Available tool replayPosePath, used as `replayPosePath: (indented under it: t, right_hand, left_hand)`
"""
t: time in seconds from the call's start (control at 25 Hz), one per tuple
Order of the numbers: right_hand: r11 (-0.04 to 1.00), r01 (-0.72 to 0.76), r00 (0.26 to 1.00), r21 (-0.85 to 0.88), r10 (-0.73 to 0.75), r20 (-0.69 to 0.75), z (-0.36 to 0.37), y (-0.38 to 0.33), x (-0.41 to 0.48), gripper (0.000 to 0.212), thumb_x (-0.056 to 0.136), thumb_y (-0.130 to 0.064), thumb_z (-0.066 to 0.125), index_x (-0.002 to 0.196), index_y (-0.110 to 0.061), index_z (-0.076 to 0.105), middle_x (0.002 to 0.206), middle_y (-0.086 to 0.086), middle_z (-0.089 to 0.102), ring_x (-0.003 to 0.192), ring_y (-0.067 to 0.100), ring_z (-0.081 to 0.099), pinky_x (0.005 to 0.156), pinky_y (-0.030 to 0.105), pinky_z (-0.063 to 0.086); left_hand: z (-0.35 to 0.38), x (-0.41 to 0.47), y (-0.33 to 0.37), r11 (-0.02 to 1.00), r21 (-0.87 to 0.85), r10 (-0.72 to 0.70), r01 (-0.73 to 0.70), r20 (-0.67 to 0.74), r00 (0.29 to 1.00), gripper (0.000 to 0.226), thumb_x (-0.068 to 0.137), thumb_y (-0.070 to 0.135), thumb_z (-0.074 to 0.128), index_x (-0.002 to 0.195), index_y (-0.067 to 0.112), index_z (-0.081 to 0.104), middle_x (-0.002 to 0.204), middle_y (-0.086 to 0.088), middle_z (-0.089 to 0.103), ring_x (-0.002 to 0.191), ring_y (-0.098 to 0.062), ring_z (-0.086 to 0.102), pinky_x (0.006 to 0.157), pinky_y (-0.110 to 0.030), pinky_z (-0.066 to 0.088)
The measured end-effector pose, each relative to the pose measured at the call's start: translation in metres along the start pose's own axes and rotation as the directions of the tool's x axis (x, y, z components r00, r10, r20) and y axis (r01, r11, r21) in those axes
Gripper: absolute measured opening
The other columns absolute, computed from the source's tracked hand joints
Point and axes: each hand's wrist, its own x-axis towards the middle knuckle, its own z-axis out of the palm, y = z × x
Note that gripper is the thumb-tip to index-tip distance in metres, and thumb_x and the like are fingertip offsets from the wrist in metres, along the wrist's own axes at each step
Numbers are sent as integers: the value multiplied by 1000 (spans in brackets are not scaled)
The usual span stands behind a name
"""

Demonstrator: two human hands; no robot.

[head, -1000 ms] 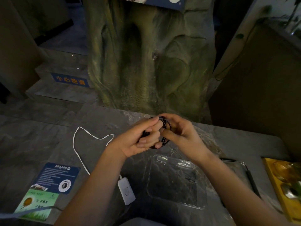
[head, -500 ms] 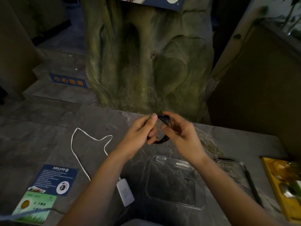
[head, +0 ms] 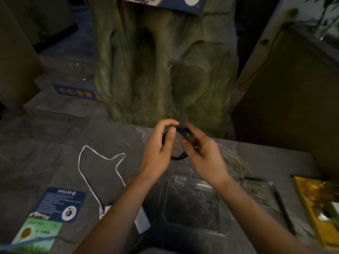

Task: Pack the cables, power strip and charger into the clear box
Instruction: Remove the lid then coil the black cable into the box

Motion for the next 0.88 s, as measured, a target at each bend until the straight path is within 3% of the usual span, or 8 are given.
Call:
replayPosePath:
  t: [0.08, 0.16, 0.28, 0.52, 0.68, 0.8, 0.88]
  right_hand:
    - [1000, 16, 1000, -13, -16, -27, 0, -4, -1, 48, 93, -21, 59, 139, -21, 46, 96, -11, 69, 89, 0, 65, 79, 15, 52]
    - [996, 73, 996, -51, -76, -53, 0, -7, -2, 44, 92, -18, 60, 134, -23, 50, 91, -12, 68, 84, 3, 65, 77, 20, 54]
    - [982, 157, 984, -105, -165, -69, 0, -8, -2, 34, 91, -16, 61, 124, -23, 58, 99, -11, 68, 89, 6, 65, 80, 31, 55]
    - [968, 204, 972, -149, -218, -86, -1, -5, -4, 31, 90, -14, 62, 120, -23, 61, 101, -10, 65, 90, 6, 63, 79, 32, 54]
    - [970, 207, 970, -125, -220, -100, -4, -5, -4, 30, 90, -14, 63, 119, -25, 62, 102, -11, 66, 90, 4, 63, 80, 26, 53]
    - [977, 194, 974, -92, -203, -100, -3, -4, -4, 31, 90, -14, 63, 119, -26, 61, 103, -11, 67, 93, 4, 64, 81, 26, 54]
    - [980, 182, 976, -85, -191, -103, -2, -3, -2, 30, 91, -15, 63, 119, -25, 61, 105, -10, 68, 95, 4, 64, 83, 28, 54]
  left_hand:
    - [3, 0, 1, 999, -44, -11, 10, -27, 1000, 17, 102, 25, 40, 108, 28, 56, 59, -4, 45, 52, -19, 43, 49, -40, 38]
    - [6, 1, 2, 995, -96, -41, 36, -51, 998, 20, 103, 22, 38, 107, 25, 57, 55, 3, 42, 50, -16, 40, 47, -37, 36]
    - [8, 1, 3, 982, -169, -100, 85, -80, 992, 23, 104, 18, 36, 104, 21, 58, 52, 12, 45, 48, -8, 38, 47, -30, 34]
    - [13, 5, -3, 963, -220, -182, 159, -89, 979, 31, 103, 16, 34, 90, 28, 60, 49, 8, 38, 45, -9, 36, 46, -31, 32]
    - [9, 8, -13, 980, -151, -124, 128, 35, 992, 23, 100, 37, 35, 107, 30, 56, 49, 12, 41, 46, -4, 39, 51, -33, 36]
    - [4, 7, -17, 982, -118, -140, 150, 89, 986, 40, 95, 51, 37, 125, 27, 47, 54, 14, 47, 51, -2, 45, 57, -31, 40]
    - [4, 7, -18, 979, -57, -193, 197, 76, 978, 55, 88, 65, 42, 131, 30, 41, 67, 14, 56, 65, -5, 55, 66, -34, 47]
